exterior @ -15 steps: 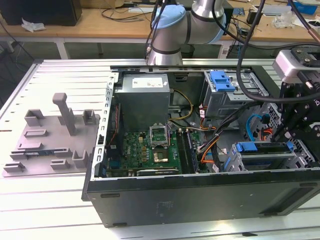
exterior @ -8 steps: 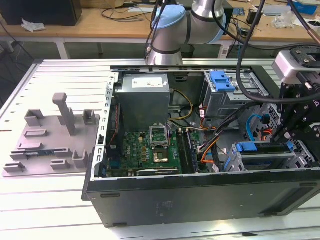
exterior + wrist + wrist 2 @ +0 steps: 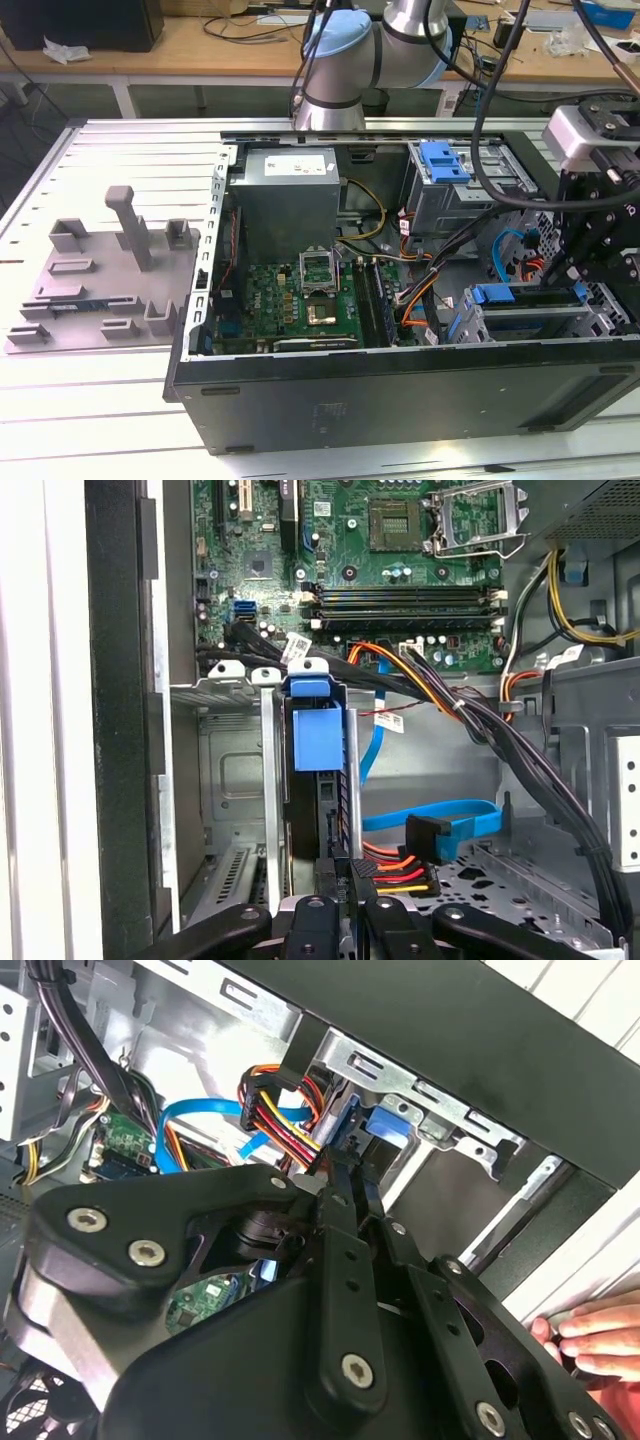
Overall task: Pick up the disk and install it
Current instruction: 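Insert the first disk wire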
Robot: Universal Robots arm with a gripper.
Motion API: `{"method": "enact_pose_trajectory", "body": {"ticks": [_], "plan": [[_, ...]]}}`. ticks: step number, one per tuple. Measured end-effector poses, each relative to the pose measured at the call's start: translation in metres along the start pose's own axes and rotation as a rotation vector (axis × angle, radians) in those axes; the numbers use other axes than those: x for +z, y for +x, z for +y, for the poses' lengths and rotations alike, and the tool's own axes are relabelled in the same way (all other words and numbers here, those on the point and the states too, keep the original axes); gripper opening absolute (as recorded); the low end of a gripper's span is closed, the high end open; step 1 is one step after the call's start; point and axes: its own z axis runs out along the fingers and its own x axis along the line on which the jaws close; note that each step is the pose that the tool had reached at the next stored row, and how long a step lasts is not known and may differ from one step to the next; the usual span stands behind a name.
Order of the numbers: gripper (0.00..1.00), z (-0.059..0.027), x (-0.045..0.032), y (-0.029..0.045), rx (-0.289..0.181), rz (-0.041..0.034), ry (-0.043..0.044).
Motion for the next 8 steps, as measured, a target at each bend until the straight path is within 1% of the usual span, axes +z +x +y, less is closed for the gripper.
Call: {"method": "enact_pose_trajectory", "body": {"ticks": [8], "plan": [[0.17, -0.0001, 0.0038, 0.0002, 0.000, 0.0002, 0.0001]]}}
